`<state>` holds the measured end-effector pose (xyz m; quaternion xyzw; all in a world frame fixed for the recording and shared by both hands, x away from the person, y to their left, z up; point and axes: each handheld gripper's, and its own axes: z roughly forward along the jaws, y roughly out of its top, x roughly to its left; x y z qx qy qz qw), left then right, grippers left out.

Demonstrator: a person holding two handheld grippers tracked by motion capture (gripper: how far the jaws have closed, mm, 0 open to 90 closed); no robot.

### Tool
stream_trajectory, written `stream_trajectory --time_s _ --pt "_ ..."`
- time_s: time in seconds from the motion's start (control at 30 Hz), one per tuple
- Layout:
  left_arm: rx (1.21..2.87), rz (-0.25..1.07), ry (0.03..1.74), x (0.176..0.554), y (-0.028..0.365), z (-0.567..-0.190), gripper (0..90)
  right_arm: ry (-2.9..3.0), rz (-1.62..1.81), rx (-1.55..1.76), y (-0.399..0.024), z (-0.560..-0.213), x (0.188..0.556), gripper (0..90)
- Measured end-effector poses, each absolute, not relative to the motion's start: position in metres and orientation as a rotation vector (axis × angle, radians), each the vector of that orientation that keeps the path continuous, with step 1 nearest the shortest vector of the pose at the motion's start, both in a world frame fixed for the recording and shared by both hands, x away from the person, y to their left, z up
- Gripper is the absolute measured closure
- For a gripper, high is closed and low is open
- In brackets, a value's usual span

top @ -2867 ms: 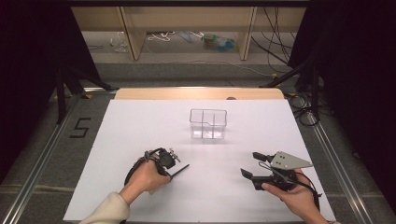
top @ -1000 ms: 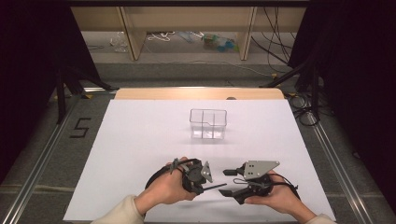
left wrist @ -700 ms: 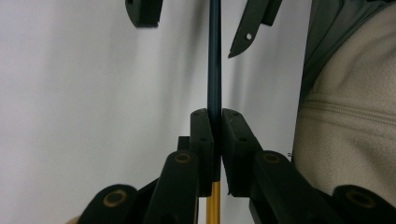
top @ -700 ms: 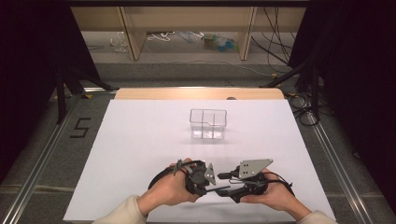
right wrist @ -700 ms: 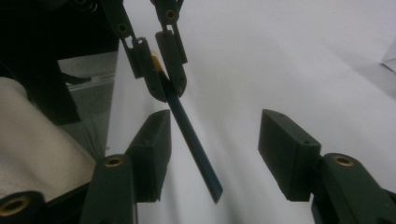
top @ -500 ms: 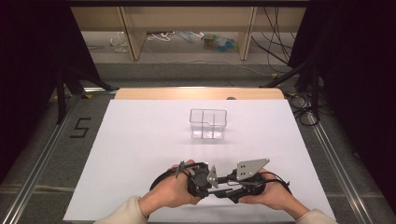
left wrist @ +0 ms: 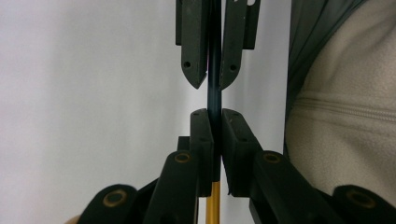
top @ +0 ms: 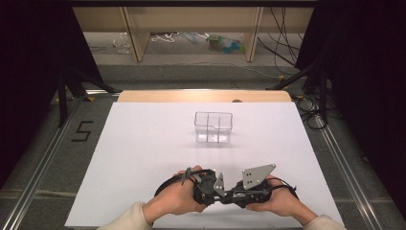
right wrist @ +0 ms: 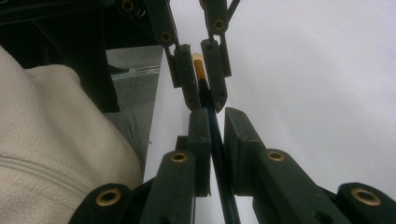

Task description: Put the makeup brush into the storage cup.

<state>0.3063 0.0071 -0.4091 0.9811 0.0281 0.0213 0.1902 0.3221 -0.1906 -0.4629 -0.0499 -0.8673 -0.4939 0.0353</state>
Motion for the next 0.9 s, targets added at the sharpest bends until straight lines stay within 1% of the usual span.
stream_trajectory --time_s 0.17,0.23,0.3,0.33,0.37,0.4,0.6,0.63,0.67,0.73,0.77,0.8,0.9 --pt "2.763 0.069 0.072 0.305 0.007 -0.409 82.9 -2.659 -1.517 -0.121 -0.190 -0.461 0.320 84.5" --pt "2.749 0.052 0.065 0.307 0.008 -0.409 81.1 -2.671 -1.512 -0.123 -0.190 -0.460 0.319 84.6" --pt "2.730 0.063 0.083 0.308 0.011 -0.406 74.0 -2.689 -1.528 -0.116 -0.190 -0.459 0.319 84.5" --pt "2.713 0.081 0.091 0.309 0.013 -0.405 74.0 -2.689 -1.528 -0.116 -0.190 -0.459 0.319 84.5" --pt "2.706 0.110 0.114 0.309 0.015 -0.402 69.0 -2.690 -1.539 -0.129 -0.190 -0.459 0.319 84.6" --pt "2.675 0.123 0.157 0.310 0.019 -0.400 59.2 -2.702 -1.532 -0.155 -0.193 -0.458 0.320 84.5" --pt "2.600 0.145 0.227 0.312 0.028 -0.398 35.6 -2.709 -1.598 -0.213 -0.199 -0.456 0.324 84.5" --pt "2.550 0.148 0.270 0.312 0.031 -0.399 32.0 -2.710 -1.590 -0.227 -0.200 -0.455 0.325 84.5" --pt "2.533 0.153 0.285 0.312 0.033 -0.399 28.6 -2.713 -1.589 -0.233 -0.202 -0.454 0.326 84.5" --pt "2.517 0.149 0.311 0.313 0.036 -0.399 23.6 -2.712 -1.615 -0.252 -0.203 -0.454 0.326 84.5" --pt "2.509 0.152 0.333 0.314 0.040 -0.398 23.6 -2.724 -1.604 -0.256 -0.205 -0.453 0.326 84.5" --pt "2.491 0.148 0.357 0.315 0.042 -0.399 21.7 -2.727 -1.610 -0.263 -0.206 -0.452 0.328 84.5" --pt "2.477 0.163 0.382 0.319 0.052 -0.397 20.6 -2.730 -1.628 -0.300 -0.209 -0.451 0.329 84.5"
